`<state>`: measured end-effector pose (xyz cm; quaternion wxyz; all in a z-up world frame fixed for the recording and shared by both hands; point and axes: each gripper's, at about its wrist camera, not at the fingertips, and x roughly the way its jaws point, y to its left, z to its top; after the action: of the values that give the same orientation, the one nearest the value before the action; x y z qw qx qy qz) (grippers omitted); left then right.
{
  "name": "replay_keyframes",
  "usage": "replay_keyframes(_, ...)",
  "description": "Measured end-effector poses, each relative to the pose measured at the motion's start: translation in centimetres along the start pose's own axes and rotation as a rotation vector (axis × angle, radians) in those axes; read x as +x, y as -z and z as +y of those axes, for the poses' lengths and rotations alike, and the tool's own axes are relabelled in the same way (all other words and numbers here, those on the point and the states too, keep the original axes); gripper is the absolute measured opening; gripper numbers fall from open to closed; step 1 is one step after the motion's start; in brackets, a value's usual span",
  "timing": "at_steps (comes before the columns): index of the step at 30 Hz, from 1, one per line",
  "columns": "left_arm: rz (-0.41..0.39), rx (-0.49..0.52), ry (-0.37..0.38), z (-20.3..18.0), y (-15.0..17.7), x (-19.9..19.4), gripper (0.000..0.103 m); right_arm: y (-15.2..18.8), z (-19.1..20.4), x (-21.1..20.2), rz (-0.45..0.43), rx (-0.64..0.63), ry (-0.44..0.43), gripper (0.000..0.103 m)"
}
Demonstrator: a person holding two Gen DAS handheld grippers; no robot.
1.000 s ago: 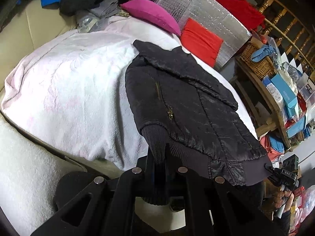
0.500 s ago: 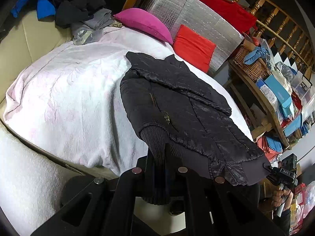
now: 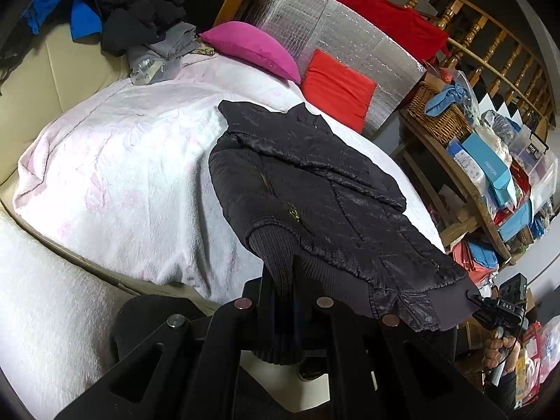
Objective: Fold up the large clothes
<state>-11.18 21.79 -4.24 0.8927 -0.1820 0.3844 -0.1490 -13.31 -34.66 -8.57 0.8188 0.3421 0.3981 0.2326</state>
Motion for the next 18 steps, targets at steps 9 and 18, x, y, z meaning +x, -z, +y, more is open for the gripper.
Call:
replay_keyframes(9,0.004,-0.002,0.008,0.3,0.8,-0.7,0.008,-0.6,-0.5,-0.5,0.011,-0.005,-0.005,0.010)
replay_keyframes(18,-0.012,0.020,0.019,-0.2,-0.4,-1.1,0.008,-1.5,-0.2,-0.6,0.002,-0.018,-0.021,0.010)
